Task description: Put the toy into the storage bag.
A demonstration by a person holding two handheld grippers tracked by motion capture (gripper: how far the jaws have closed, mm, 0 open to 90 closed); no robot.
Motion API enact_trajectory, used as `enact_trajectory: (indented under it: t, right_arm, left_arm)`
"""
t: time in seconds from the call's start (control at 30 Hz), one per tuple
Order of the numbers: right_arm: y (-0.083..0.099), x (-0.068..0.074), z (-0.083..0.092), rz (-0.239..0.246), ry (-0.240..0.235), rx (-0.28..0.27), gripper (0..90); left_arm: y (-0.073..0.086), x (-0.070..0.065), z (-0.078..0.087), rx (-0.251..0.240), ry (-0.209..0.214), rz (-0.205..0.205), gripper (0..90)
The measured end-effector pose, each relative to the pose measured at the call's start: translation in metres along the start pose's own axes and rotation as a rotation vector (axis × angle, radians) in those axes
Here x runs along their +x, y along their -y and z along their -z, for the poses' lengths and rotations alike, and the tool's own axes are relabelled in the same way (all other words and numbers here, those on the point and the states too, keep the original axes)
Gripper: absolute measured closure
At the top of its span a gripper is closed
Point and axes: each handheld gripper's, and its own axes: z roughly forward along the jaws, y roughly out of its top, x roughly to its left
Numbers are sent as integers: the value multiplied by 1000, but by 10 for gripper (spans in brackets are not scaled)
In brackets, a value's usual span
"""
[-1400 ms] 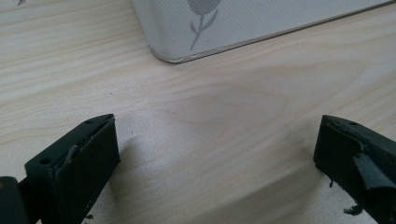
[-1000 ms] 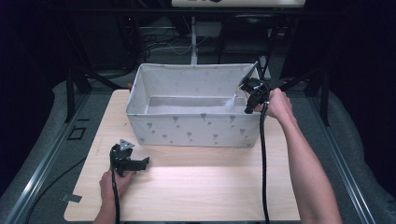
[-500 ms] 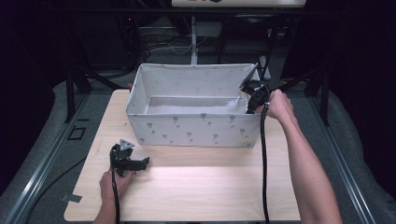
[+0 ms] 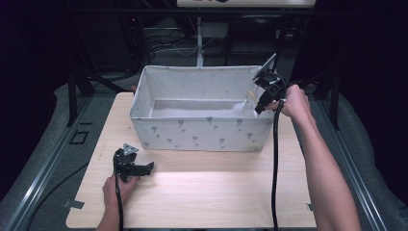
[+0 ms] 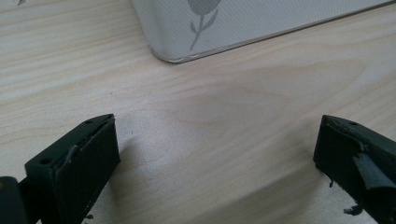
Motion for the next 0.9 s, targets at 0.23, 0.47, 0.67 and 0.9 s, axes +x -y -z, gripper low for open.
enact_trajectory:
  t: [0.23,0.47,0.67,0.9]
  right_arm:
    - [4,7,29,-11,15,-63,409]
    - [11,25,49,28,3,-91,210]
    - [20,47,55,69,-6,-129,90]
    - [33,73,51,130,-8,-154,0]
  left_arm:
    - [0,0,0,0,0,0,1]
    - [0,0,0,0,0,-1,1]
    - [0,0,0,0,1,1,1]
    - [0,0,0,0,0,0,1]
